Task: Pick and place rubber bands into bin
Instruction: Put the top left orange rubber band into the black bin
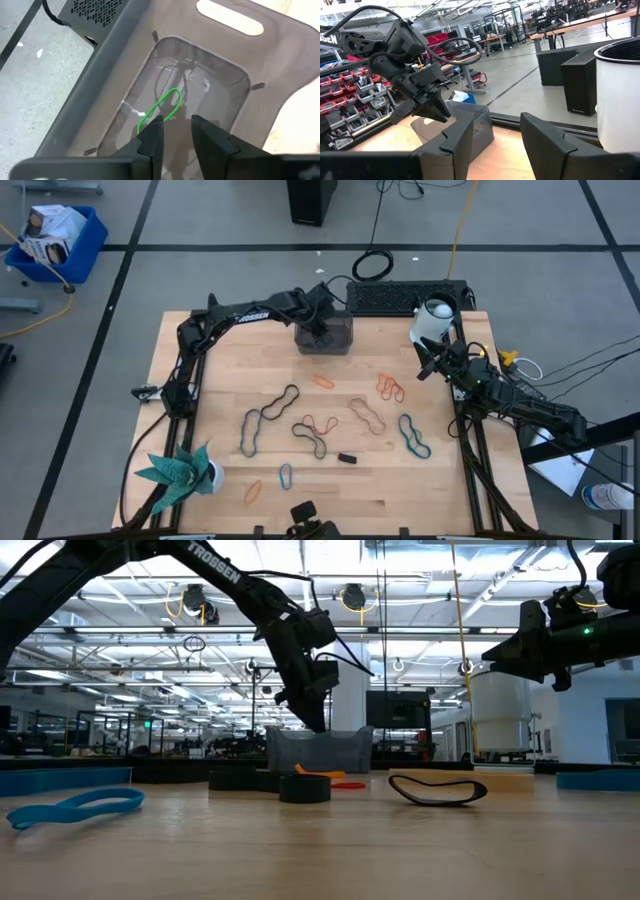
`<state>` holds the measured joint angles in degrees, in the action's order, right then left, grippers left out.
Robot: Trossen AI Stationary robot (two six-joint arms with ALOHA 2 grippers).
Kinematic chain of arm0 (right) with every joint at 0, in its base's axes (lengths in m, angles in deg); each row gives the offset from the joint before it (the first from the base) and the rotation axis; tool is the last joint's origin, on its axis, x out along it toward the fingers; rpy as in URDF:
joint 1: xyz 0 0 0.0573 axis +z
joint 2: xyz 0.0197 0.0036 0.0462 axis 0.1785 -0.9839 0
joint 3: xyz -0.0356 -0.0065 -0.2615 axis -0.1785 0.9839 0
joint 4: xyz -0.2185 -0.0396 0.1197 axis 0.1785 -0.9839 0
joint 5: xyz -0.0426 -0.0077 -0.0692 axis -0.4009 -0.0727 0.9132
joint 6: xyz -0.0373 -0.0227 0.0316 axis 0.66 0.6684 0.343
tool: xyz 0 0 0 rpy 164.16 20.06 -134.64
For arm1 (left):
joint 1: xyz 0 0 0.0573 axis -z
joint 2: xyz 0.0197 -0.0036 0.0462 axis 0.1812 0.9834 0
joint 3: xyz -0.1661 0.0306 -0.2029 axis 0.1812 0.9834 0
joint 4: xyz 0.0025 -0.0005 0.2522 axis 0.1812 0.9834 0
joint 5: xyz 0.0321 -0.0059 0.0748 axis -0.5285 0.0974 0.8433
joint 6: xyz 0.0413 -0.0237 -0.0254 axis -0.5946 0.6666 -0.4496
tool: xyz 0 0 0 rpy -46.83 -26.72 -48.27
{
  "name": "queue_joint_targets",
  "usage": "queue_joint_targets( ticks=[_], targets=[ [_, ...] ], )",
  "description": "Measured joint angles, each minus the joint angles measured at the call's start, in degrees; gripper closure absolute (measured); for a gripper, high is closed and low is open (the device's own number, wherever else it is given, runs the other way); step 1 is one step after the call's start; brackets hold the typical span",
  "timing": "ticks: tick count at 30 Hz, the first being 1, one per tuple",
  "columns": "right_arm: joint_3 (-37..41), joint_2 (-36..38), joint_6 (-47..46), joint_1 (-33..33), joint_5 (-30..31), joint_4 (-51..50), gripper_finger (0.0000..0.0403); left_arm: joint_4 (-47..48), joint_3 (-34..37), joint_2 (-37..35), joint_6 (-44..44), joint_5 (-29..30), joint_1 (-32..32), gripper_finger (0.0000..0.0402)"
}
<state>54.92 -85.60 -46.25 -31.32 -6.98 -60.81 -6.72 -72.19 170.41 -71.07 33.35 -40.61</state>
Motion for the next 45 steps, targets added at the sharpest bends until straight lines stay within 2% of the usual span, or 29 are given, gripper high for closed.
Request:
queue_joint_targets(
  ticks=[4,10,18,23,30,38,45],
  targets=[
    [-0.01,-0.02,0.0,0.0,-0.02,0.0,0.0248,0.42,0.0,-3.84,-2.96,-1.19,0.37,0.0287],
    [-0.01,-0.04,0.77,0.02,-0.17,0.0,0.0248,0.02,0.0,-13.67,-13.39,-5.52,4.36,0.0286],
    [-0.01,-0.04,1.53,0.02,-0.17,0.0,0.0248,1.29,-0.07,-26.23,-9.93,-4.38,11.15,0.0286],
    [-0.01,-0.04,1.53,0.0,-0.17,0.0,0.0248,3.69,-0.11,-29.35,-9.24,-4.27,14.14,0.0286],
    [0.0,-0.04,2.99,0.0,-0.17,0.02,0.0248,13.49,-0.1,-25.94,-11.89,-4.07,16.49,0.0286],
    [-0.01,-0.33,2.67,0.02,-0.2,0.02,0.0248,16.27,-0.08,-16.39,-15.38,-3.95,17.77,0.0286],
    [0.01,-0.38,2.6,0.02,-0.22,0.02,0.0248,16.36,-0.04,-9.6,-9.82,2.17,18.27,0.0286]
  ],
)
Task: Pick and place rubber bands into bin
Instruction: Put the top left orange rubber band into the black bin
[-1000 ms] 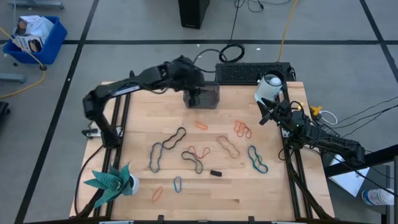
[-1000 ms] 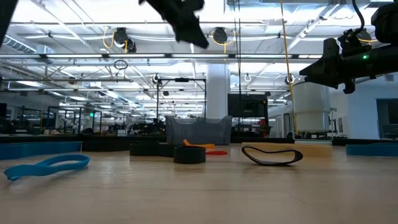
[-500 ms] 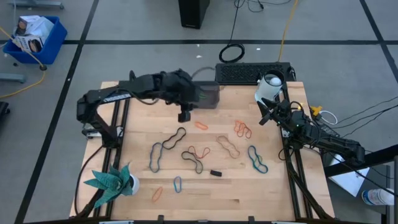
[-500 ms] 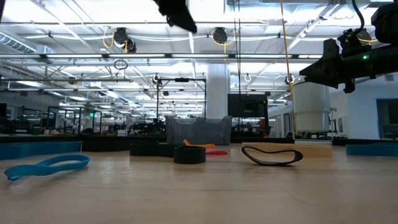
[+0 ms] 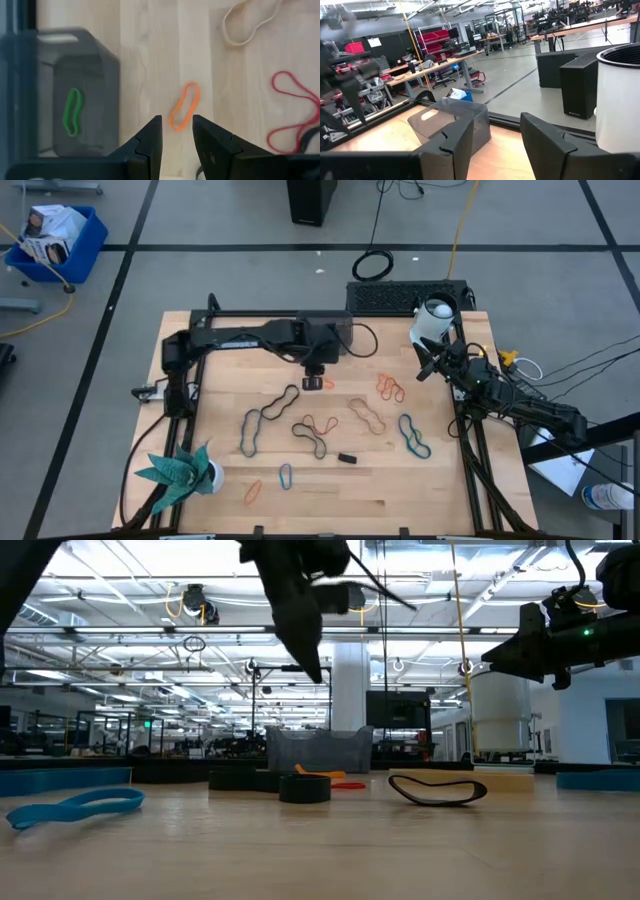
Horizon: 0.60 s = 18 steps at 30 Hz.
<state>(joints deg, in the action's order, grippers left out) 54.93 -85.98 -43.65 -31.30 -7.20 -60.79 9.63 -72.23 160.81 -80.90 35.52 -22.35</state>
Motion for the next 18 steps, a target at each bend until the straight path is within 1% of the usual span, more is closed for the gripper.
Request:
queue_joint_targets(
  ticks=[3,9,15,18],
  targets=[
    [-0.02,-0.15,0.0,0.0,-0.02,0.0,0.0248,-0.38,0.0,2.26,1.07,-0.26,0.09,0.0286],
    [-0.02,-0.52,0.15,0.0,-0.02,0.0,0.0248,-0.53,0.0,6.23,-0.63,-1.22,0.64,0.0286],
    [-0.01,-0.7,0.15,0.0,-0.02,-0.02,0.0248,-0.36,0.0,8.52,-7.8,-0.33,2.03,0.0284],
    [-0.02,-0.72,0.15,0.0,-0.02,-0.02,0.0248,-1.04,0.0,8.42,-10.88,-0.26,3.06,0.0267]
  ],
)
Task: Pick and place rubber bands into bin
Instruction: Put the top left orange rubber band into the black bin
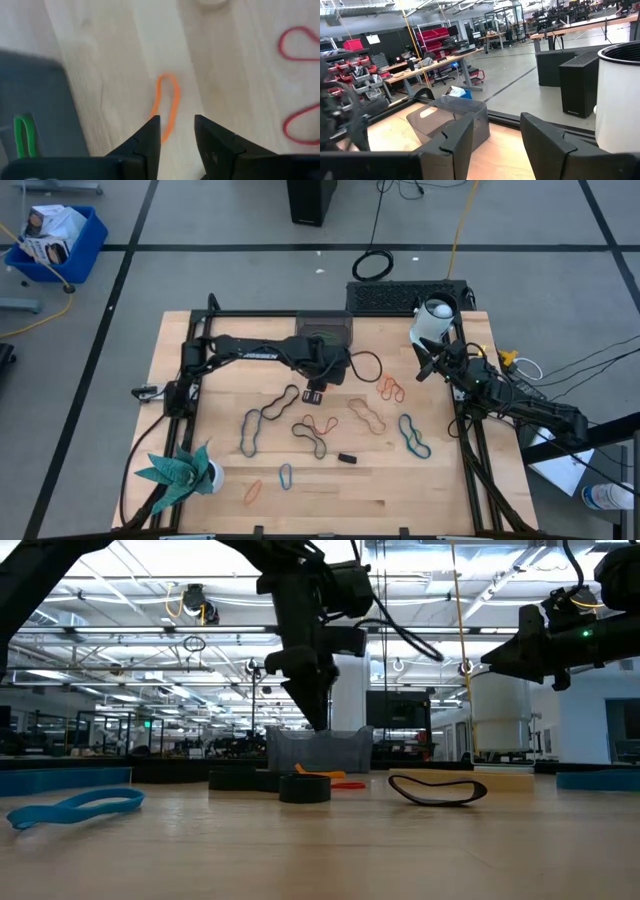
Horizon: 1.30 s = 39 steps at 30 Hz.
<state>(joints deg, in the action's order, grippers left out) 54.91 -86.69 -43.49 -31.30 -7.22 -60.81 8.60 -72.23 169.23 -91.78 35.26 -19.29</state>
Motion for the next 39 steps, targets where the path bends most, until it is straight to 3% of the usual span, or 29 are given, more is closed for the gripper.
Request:
queue_joint_targets(
  ticks=[4,8,14,20,26,39],
  targets=[
    [0.0,0.0,0.0,0.0,0.0,0.0,0.0248,-3.23,0.0,0.01,0.06,1.14,1.09,0.0222],
    [0.0,0.0,0.0,0.0,0.0,0.0,0.0248,-6.03,0.0,-0.01,5.43,1.48,1.38,0.0182],
    [0.0,0.0,0.0,0.0,0.0,0.0,0.0248,-5.17,0.0,-0.01,8.72,1.73,1.38,0.0157],
    [0.0,0.0,0.02,0.0,0.0,0.0,0.0248,-7.47,2.18,-0.01,10.74,2.56,1.09,0.016],
    [0.0,0.0,0.02,0.0,0.0,0.0,0.0248,-16.0,8.02,0.04,11.91,2.39,0.97,0.017],
    [0.0,0.0,0.02,0.0,0.0,0.0,0.0248,-24.08,14.94,0.01,18.52,-1.14,-0.51,0.0239]
  ],
)
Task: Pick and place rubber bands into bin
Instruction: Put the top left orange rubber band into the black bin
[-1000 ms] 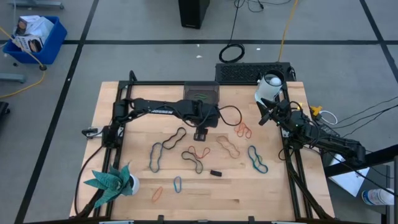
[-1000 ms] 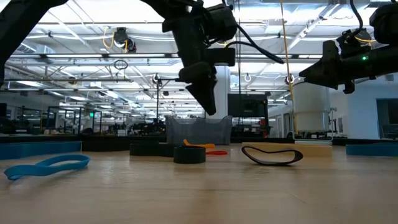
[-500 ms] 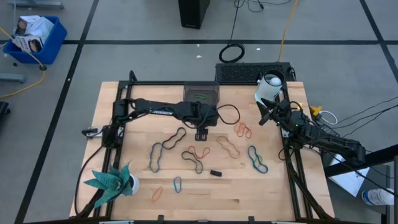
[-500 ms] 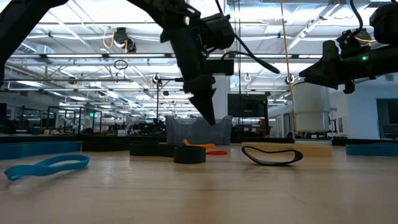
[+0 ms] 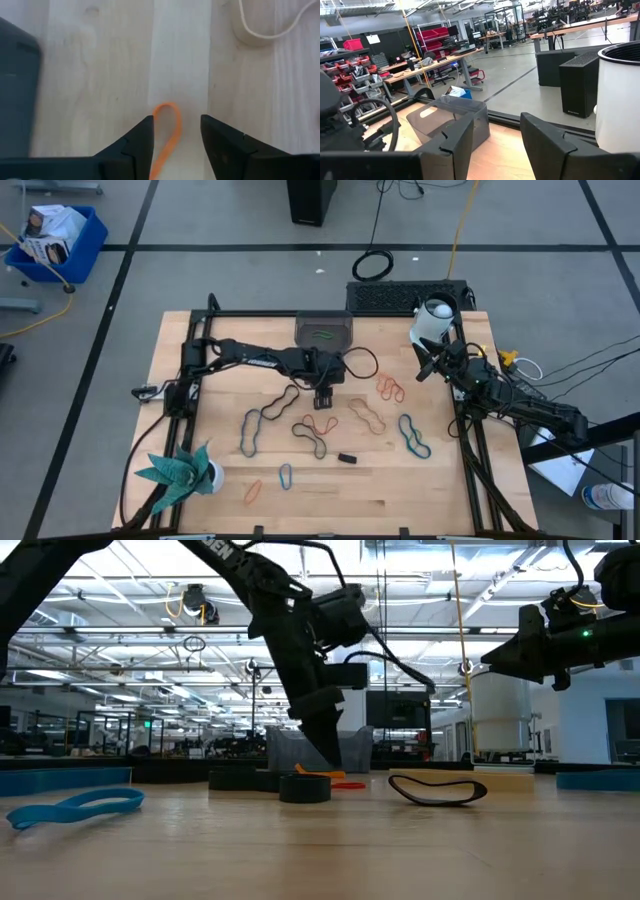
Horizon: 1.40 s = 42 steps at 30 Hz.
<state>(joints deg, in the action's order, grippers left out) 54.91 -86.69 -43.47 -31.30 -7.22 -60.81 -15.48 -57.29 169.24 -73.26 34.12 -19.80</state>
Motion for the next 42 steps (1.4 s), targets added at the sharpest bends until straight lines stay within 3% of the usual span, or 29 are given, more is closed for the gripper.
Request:
queue_joint_targets(
  ticks=[7,13,25,33,42],
  targets=[
    [0.02,0.0,0.0,0.0,0.0,0.0,0.0248,-4.22,3.16,0.0,0.09,1.74,-0.07,0.0257],
    [0.0,0.02,0.0,0.0,0.0,-0.02,0.0248,-5.36,4.91,-0.18,0.55,-0.1,-0.72,0.0282],
    [0.01,0.02,0.0,0.0,0.0,-0.02,0.0248,-8.89,5.75,-0.11,-0.02,-0.24,-0.79,0.0393],
    [0.01,0.02,0.02,0.0,0.0,-0.02,0.0248,-9.69,5.75,-0.02,1.01,0.16,-0.86,0.0397],
    [0.01,0.02,0.02,-0.02,-0.01,-0.02,0.0248,-1.19,2.66,-5.87,3.31,-5.94,-0.84,0.0396]
  ],
)
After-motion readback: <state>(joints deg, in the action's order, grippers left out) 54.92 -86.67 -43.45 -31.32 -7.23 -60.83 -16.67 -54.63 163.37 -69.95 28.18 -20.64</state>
